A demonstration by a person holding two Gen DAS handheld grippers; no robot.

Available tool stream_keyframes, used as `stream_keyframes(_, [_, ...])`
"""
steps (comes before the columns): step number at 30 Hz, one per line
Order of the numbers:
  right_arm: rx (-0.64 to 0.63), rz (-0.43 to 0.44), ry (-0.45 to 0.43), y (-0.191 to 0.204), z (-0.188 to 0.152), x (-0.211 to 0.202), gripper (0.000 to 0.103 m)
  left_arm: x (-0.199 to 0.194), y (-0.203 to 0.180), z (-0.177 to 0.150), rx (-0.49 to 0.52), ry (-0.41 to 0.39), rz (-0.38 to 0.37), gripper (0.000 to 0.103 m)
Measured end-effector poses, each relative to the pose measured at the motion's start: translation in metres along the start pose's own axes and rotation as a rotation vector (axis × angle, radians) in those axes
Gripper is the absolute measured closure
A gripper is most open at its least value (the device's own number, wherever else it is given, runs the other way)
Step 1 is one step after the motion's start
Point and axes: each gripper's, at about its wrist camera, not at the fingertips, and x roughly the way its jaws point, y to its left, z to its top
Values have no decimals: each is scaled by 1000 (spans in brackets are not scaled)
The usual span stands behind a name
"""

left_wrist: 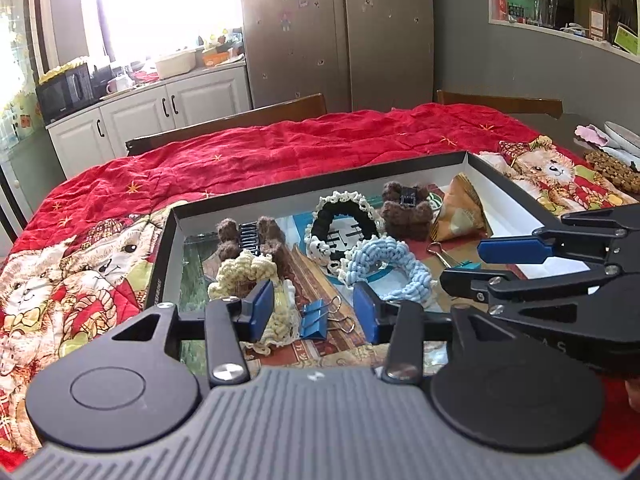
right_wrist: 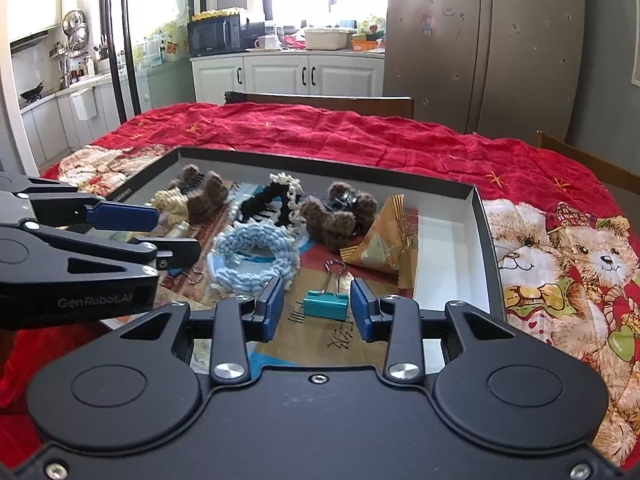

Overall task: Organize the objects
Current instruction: 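Lower both binder clips into the box and open both tools, then grasp lace scrunchie with right tool while left tool grasps tan paper packet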

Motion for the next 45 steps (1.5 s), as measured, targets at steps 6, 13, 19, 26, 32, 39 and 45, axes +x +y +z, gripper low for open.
stream_keyframes(6, [-13,9,-17,4,2,-17,68,-13,-1,2,-3,-12,15,38])
stream_keyframes(13, [-33,12,-28,9,-1,-39,68,-28,0,2,-10,-23,26,36])
stream_keyframes(19, [-45,22,-43,13,-4,-63,68,-45,0,-2,-9,-35,32,33])
stream_keyframes(26, [-67,42,-37,19,-16,-83,68,-61,1,-10,-1,-36,20,32])
stream_keyframes(32, [-84,64,-3,27,-32,-88,68,-77,0,-19,2,-43,-6,31])
stream_keyframes(39, [-73,66,29,31,-49,-84,68,-86,-4,-33,15,-30,-42,30])
stream_keyframes(45, [-44,64,70,29,-55,-69,68,-93,-7,-44,14,-18,-87,30])
